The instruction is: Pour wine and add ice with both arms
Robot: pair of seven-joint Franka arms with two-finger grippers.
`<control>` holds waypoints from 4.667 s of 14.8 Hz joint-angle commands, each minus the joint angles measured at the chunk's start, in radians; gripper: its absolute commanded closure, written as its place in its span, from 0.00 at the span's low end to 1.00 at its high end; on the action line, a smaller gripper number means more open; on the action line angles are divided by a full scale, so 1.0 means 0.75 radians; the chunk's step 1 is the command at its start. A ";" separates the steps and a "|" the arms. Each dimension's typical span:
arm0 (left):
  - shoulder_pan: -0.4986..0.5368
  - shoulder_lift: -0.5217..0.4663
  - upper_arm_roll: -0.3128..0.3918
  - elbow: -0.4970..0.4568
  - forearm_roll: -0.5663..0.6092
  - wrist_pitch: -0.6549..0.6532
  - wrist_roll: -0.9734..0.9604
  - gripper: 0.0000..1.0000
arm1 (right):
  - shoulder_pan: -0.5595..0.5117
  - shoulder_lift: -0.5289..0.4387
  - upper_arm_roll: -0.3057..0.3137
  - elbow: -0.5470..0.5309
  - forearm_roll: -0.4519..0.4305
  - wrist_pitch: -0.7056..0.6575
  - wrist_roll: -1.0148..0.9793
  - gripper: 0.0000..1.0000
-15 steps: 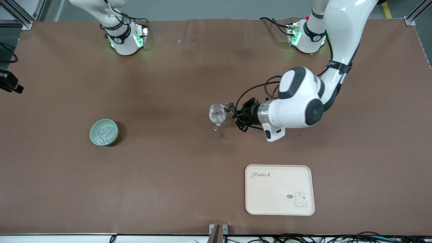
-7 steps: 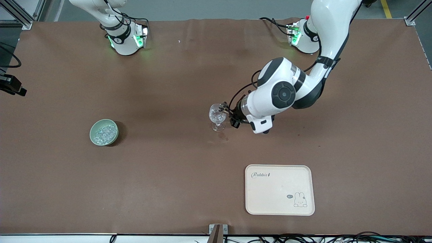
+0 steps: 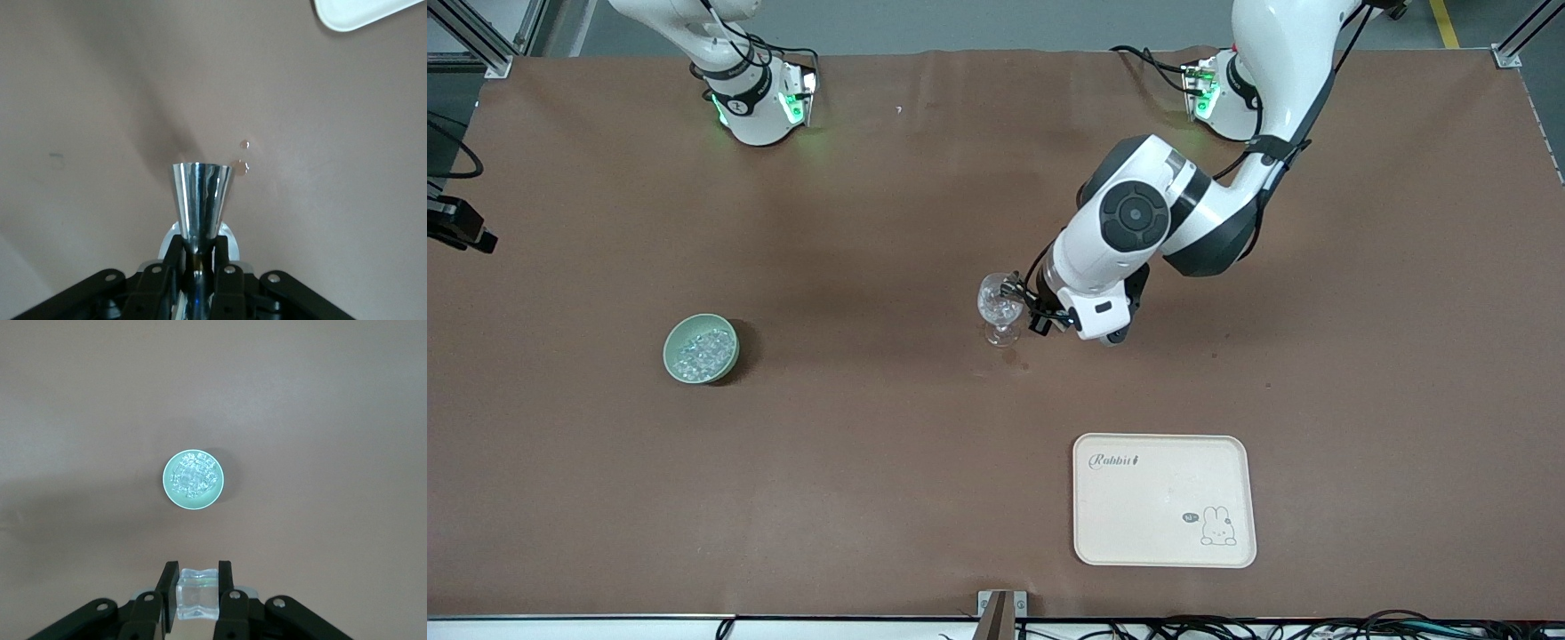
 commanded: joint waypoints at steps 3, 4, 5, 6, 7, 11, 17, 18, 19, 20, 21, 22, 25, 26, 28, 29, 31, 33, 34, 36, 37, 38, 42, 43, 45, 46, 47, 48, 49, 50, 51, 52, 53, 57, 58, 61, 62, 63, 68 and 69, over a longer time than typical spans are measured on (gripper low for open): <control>-0.047 -0.013 0.012 -0.002 0.172 0.000 -0.110 1.00 | -0.013 0.000 0.006 0.012 0.022 -0.012 0.010 0.99; -0.059 -0.013 0.012 -0.002 0.178 0.000 -0.112 1.00 | -0.011 0.000 0.006 0.012 0.022 -0.012 0.008 0.99; -0.072 -0.013 0.014 -0.002 0.187 0.000 -0.114 1.00 | -0.011 0.000 0.006 0.010 0.022 -0.012 0.010 0.99; -0.076 -0.015 0.014 -0.002 0.217 0.000 -0.120 1.00 | -0.011 0.000 0.006 0.010 0.022 -0.012 0.012 0.99; -0.078 -0.015 0.014 -0.002 0.242 0.000 -0.120 1.00 | -0.011 0.000 0.006 0.012 0.022 -0.012 0.012 0.99; -0.046 -0.011 0.008 0.000 0.189 -0.004 -0.136 1.00 | -0.011 0.000 0.006 0.012 0.022 -0.012 0.012 0.99; 0.189 0.032 0.012 0.028 -0.499 -0.004 0.094 1.00 | -0.001 0.000 0.012 0.012 0.022 -0.048 0.028 0.99; 0.249 0.040 0.012 0.030 -0.628 -0.004 0.194 1.00 | 0.012 0.000 0.018 0.012 0.022 -0.081 0.034 0.99; 0.306 0.052 0.012 0.028 -0.755 -0.004 0.294 1.00 | 0.054 -0.003 0.018 0.012 0.022 -0.101 0.081 0.99; 0.359 0.071 0.014 0.028 -0.841 -0.004 0.352 1.00 | 0.109 -0.003 0.018 0.012 0.022 -0.116 0.158 0.98; 0.416 0.099 0.014 0.030 -0.899 -0.006 0.393 0.99 | 0.173 -0.005 0.022 0.012 0.022 -0.120 0.258 0.99; 0.474 0.138 0.012 0.045 -0.948 -0.006 0.424 0.99 | 0.224 -0.003 0.043 0.012 0.024 -0.116 0.361 0.99; 0.597 0.298 0.014 0.169 -1.073 0.000 0.510 0.97 | 0.276 0.004 0.210 0.020 0.073 -0.098 0.643 1.00; 0.619 0.322 0.030 0.198 -1.083 0.008 0.534 0.97 | 0.282 0.018 0.275 0.020 0.080 -0.071 0.757 1.00; 0.670 0.402 0.032 0.253 -1.092 0.049 0.618 0.98 | 0.318 0.077 0.421 0.020 0.078 0.045 1.001 1.00; 0.679 0.441 0.032 0.272 -1.114 0.081 0.655 0.99 | 0.351 0.128 0.482 0.020 0.067 0.117 1.125 1.00; 0.699 0.516 0.034 0.296 -1.244 0.157 0.747 0.99 | 0.447 0.226 0.534 0.022 0.045 0.266 1.314 1.00; 0.713 0.590 0.034 0.323 -1.351 0.190 0.845 0.99 | 0.571 0.326 0.534 0.028 0.039 0.391 1.449 0.99; 0.722 0.625 0.034 0.335 -1.388 0.198 0.894 0.99 | 0.627 0.375 0.532 0.036 0.029 0.442 1.517 0.99; 0.752 0.694 0.034 0.354 -1.508 0.204 0.990 0.99 | 0.703 0.467 0.534 0.067 -0.047 0.508 1.613 0.99; 0.758 0.711 0.036 0.351 -1.545 0.204 1.047 0.99 | 0.733 0.523 0.534 0.099 -0.057 0.524 1.644 0.99; 0.759 0.727 0.038 0.349 -1.570 0.204 1.086 0.98 | 0.756 0.572 0.530 0.132 -0.061 0.541 1.652 0.99; 0.769 0.780 0.040 0.349 -1.636 0.204 1.160 0.93 | 0.783 0.662 0.530 0.169 -0.137 0.588 1.652 0.98; 0.783 0.797 0.040 0.349 -1.638 0.204 1.191 0.89 | 0.783 0.672 0.530 0.169 -0.143 0.590 1.652 0.98; 0.787 0.805 0.040 0.343 -1.642 0.204 1.230 0.74 | 0.801 0.705 0.528 0.169 -0.151 0.616 1.654 0.98; 0.787 0.805 0.042 0.341 -1.642 0.202 1.230 0.57 | 0.805 0.717 0.528 0.169 -0.154 0.635 1.654 0.97; 0.787 0.801 0.042 0.341 -1.640 0.202 1.232 0.39 | 0.809 0.726 0.528 0.169 -0.152 0.637 1.652 0.97; 0.787 0.797 0.042 0.339 -1.630 0.202 1.240 0.04 | 0.811 0.734 0.530 0.169 -0.152 0.641 1.652 0.96; 0.785 0.787 0.044 0.337 -1.624 0.200 1.234 0.00 | 0.817 0.740 0.528 0.167 -0.152 0.637 1.652 0.95; 0.789 0.775 0.049 0.335 -1.587 0.198 1.234 0.00 | 0.824 0.740 0.528 0.163 -0.158 0.635 1.652 0.95; 0.799 0.750 0.053 0.331 -1.506 0.196 1.232 0.00 | 0.824 0.740 0.530 0.161 -0.164 0.633 1.650 0.95; 0.814 0.713 0.055 0.325 -1.387 0.192 1.220 0.00 | 0.824 0.740 0.530 0.161 -0.164 0.633 1.650 0.95; 0.842 0.650 0.055 0.288 -1.265 0.178 1.214 0.00 | 0.824 0.740 0.530 0.161 -0.164 0.635 1.650 0.95; 0.932 0.484 0.047 0.247 -0.799 -0.032 1.218 0.00 | 0.824 0.746 0.530 0.161 -0.164 0.639 1.650 0.90; 0.940 0.454 0.036 0.257 -0.657 -0.082 1.218 0.00 | 0.824 0.748 0.530 0.161 -0.164 0.639 1.650 0.84; 0.900 0.219 0.016 0.255 -0.275 -0.208 1.216 0.00 | 0.822 0.750 0.530 0.161 -0.164 0.639 1.648 0.76; 0.877 0.157 -0.004 0.257 -0.176 -0.278 1.218 0.00 | 0.820 0.750 0.530 0.161 -0.162 0.639 1.648 0.73; 0.873 0.108 -0.027 0.259 -0.090 -0.315 1.224 0.00 | 0.818 0.750 0.530 0.161 -0.162 0.639 1.646 0.70; 0.883 -0.090 -0.197 0.257 0.280 -0.464 1.491 0.00 | 0.818 0.748 0.530 0.163 -0.162 0.639 1.648 0.45; 0.881 -0.127 -0.207 0.255 0.301 -0.479 1.546 0.00 | 0.816 0.748 0.530 0.163 -0.162 0.639 1.648 0.44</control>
